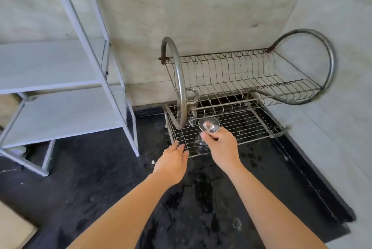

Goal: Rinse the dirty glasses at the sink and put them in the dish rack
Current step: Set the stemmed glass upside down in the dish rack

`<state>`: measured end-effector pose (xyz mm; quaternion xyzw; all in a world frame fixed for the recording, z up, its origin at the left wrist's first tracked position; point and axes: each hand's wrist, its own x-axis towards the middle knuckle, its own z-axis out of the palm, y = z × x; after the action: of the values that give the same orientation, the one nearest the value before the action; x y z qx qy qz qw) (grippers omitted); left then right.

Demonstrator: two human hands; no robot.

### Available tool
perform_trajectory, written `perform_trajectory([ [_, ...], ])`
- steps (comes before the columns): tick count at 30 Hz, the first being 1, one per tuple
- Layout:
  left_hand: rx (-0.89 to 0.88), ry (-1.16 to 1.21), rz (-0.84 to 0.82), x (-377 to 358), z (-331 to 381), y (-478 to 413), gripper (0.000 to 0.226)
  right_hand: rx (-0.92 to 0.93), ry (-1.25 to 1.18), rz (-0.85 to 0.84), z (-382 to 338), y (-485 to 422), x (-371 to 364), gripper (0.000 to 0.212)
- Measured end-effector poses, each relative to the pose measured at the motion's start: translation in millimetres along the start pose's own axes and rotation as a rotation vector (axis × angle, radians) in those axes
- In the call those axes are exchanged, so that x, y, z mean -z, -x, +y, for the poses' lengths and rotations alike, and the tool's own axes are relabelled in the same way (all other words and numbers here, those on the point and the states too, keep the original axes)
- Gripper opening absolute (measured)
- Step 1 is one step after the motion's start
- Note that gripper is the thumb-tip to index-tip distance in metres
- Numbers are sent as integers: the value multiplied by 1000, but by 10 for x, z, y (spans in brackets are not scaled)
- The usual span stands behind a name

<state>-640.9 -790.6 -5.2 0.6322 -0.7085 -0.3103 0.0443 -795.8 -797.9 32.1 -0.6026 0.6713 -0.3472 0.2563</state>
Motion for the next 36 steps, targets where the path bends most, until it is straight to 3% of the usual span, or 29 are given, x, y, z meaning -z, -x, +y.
perform_trajectory([
  [15, 91, 76, 33, -103, 55, -114, 41, -25, -80, -184, 183, -510, -341, 15],
  [32, 60, 93, 27, -171, 1, -126, 44, -45, 10, -168, 182, -508, -327, 21],
  [36, 50, 29, 53, -182, -47, 5, 50, -105, -28, -121, 172, -359, -260, 43],
])
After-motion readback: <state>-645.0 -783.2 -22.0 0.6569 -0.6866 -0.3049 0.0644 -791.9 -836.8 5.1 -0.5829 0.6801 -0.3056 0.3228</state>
